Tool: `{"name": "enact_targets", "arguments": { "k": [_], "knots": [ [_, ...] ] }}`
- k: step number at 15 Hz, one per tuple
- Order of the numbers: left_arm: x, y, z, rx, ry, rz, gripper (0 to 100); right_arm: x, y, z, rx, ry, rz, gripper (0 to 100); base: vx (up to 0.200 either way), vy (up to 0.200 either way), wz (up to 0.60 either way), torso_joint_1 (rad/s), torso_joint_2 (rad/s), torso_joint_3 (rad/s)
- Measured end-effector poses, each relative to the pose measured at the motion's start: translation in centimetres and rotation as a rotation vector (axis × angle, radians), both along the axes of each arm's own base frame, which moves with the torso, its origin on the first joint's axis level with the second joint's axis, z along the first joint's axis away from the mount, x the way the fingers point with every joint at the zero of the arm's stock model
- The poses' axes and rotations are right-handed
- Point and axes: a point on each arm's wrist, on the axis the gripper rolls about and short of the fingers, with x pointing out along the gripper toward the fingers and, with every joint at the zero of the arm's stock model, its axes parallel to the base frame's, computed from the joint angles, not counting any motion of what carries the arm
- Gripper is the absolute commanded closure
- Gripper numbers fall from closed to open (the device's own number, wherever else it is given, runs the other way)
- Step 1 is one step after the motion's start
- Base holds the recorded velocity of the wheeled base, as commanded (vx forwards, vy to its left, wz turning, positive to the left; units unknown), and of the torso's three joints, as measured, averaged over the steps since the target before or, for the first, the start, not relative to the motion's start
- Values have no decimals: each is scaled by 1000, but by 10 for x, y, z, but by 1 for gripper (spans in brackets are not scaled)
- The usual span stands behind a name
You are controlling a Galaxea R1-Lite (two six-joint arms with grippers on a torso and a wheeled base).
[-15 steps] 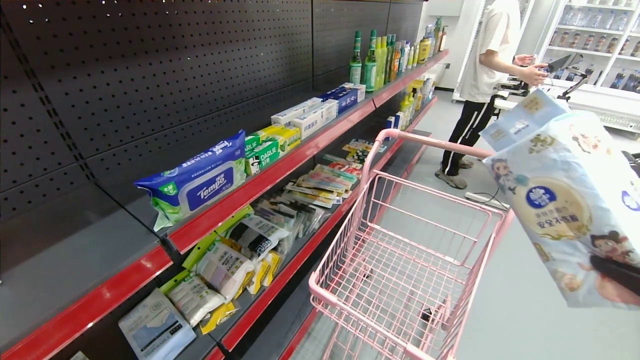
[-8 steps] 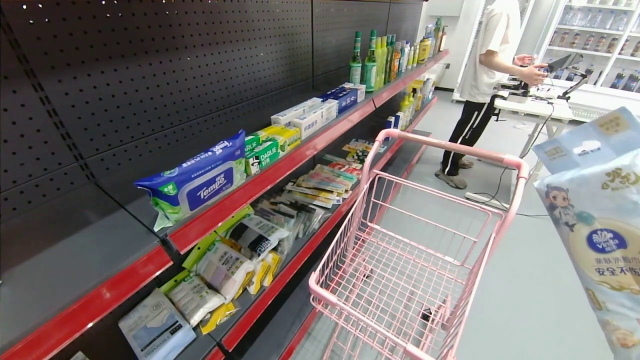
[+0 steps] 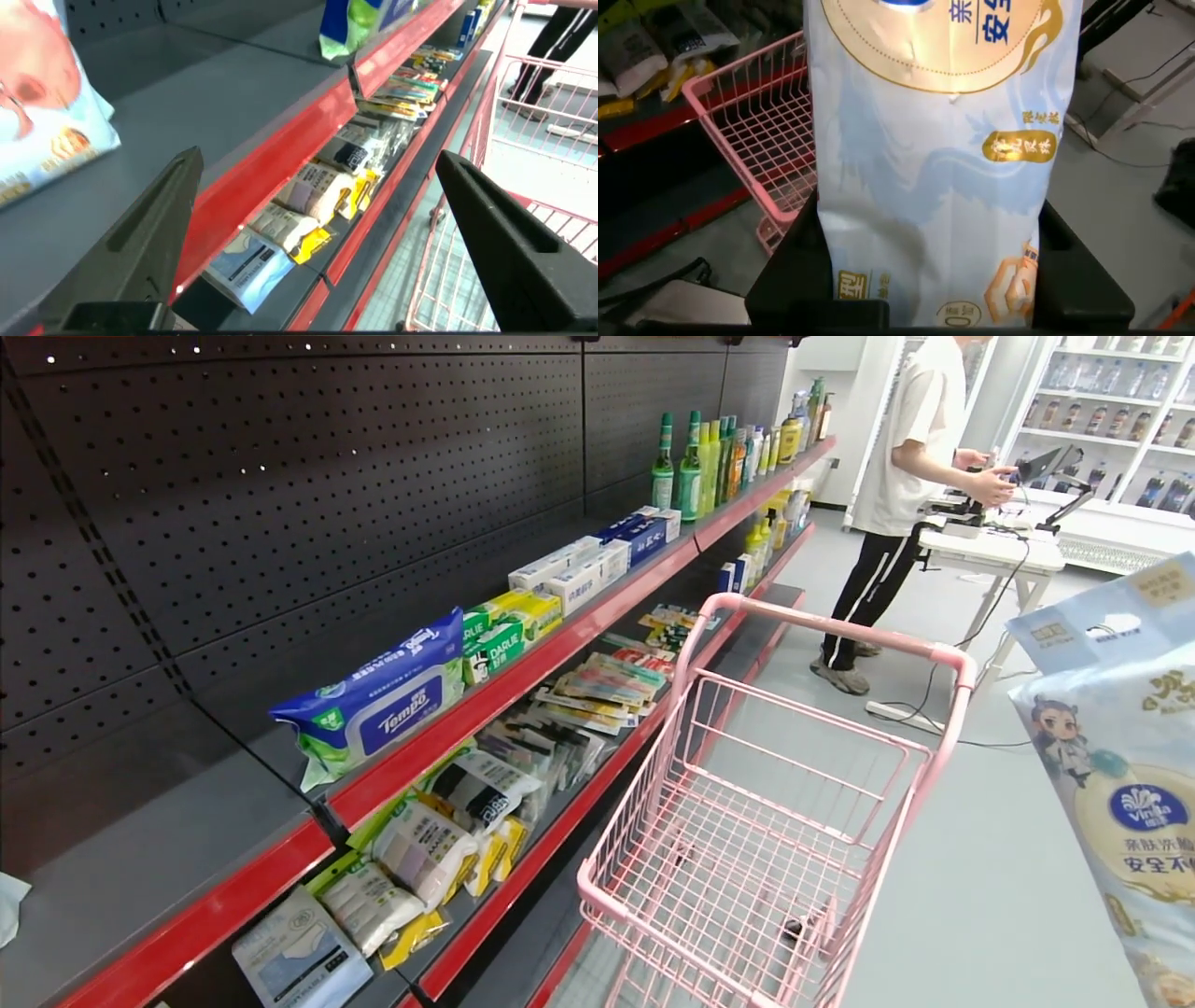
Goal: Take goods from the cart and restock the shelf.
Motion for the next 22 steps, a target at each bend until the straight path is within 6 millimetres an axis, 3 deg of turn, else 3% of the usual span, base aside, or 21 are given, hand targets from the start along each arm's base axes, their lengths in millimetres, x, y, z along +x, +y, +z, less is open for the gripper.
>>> {"name": "enact_targets", "arguments": {
  "k": [22],
  "knots": [
    [0,0,0,0,1,-1,0,9,1,-1,-10,42,13,100,0,0,0,153,-328,-181]
  ]
}}
